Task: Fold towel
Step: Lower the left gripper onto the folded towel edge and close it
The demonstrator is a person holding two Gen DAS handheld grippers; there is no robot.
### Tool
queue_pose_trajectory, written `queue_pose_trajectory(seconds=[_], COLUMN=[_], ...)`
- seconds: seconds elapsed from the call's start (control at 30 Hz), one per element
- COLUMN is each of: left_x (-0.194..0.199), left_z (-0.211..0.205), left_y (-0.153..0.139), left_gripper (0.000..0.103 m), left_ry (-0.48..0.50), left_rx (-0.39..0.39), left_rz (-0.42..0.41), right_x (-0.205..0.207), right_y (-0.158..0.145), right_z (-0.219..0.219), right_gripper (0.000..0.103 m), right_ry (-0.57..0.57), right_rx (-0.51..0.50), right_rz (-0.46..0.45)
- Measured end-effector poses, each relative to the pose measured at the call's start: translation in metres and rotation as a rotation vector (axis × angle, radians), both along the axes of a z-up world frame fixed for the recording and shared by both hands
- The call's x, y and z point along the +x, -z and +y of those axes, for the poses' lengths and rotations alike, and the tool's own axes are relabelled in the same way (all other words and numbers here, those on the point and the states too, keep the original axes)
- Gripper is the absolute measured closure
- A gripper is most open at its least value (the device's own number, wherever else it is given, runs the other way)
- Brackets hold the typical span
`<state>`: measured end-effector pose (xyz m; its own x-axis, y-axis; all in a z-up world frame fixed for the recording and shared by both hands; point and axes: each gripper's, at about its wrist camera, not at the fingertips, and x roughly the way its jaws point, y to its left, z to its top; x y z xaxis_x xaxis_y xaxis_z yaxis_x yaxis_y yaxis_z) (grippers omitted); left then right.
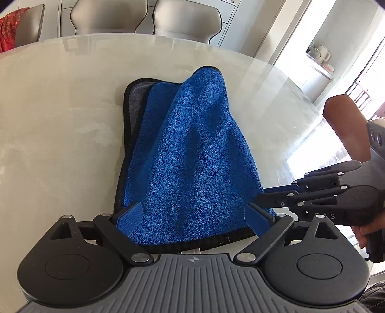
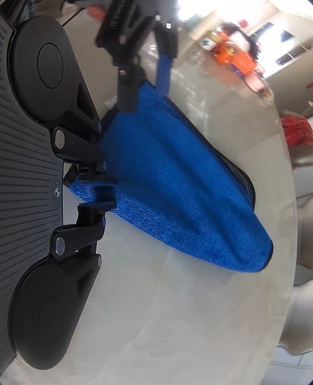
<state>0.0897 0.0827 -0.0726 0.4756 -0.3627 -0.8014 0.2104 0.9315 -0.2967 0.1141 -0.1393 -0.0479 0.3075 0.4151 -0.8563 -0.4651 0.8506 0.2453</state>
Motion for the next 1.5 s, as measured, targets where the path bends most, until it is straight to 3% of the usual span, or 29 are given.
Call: queue_pose_trajectory(seconds=[0.17, 0.33, 0.47, 0.63, 0.7, 0.83, 1.0, 1.13, 1.27, 1.43, 1.5], left_x=[0.004, 0.008, 0.016, 0.035, 0.047, 0.094, 0.155, 0.197, 0.227, 0.234, 0.237], left_z=[-0.002, -0.005, -0.004, 0.000, 0.005, 0.027, 0.030, 0.021, 0.004, -0.014, -0.012], left_y=[0.005, 0.004, 0.004, -0.001, -0.007, -0.017, -0.023, -0.016, -0.003, 0.006, 0.011], left_gripper=[0.009, 0.008, 0.008, 0.009, 0.008, 0.008, 0.008, 0.010, 0.018, 0.022, 0.030], left_ry=[0.001, 0.004, -0.005, 0.034, 0.061, 0.110, 0.248, 0.265, 0.266, 0.271, 0.241], left_rx=[-0.005, -0.021, -0.048, -0.021, -0.018, -0.049, -0.028, -0.003, 0.024, 0.061, 0.058], left_rz=[0.015, 0.006, 0.002, -0.016, -0.032, -0.036, -0.080, -0.069, -0.027, 0.002, 0.026], right_x=[-0.004, 0.012, 0.044, 0.077, 0.078, 0.056, 0.027, 0.013, 0.000, -0.003, -0.003], right_y=[0.000, -0.015, -0.043, -0.056, -0.054, -0.026, 0.000, 0.000, -0.001, 0.006, 0.008], right_z=[-0.018, -0.036, -0.040, -0.030, -0.023, -0.010, -0.009, -0.014, -0.018, -0.021, -0.022], right_gripper=[0.101, 0.096, 0.096, 0.094, 0.092, 0.090, 0.089, 0.089, 0.089, 0.089, 0.089], right_ry=[0.001, -0.002, -0.053, -0.112, -0.132, -0.143, -0.106, -0.043, 0.000, 0.021, 0.031], right_rx=[-0.041, 0.060, 0.082, 0.120, 0.152, 0.255, 0.234, 0.251, 0.250, 0.284, 0.301], right_rz=[0.045, 0.071, -0.013, -0.039, -0.026, 0.091, 0.181, 0.162, 0.134, 0.145, 0.155])
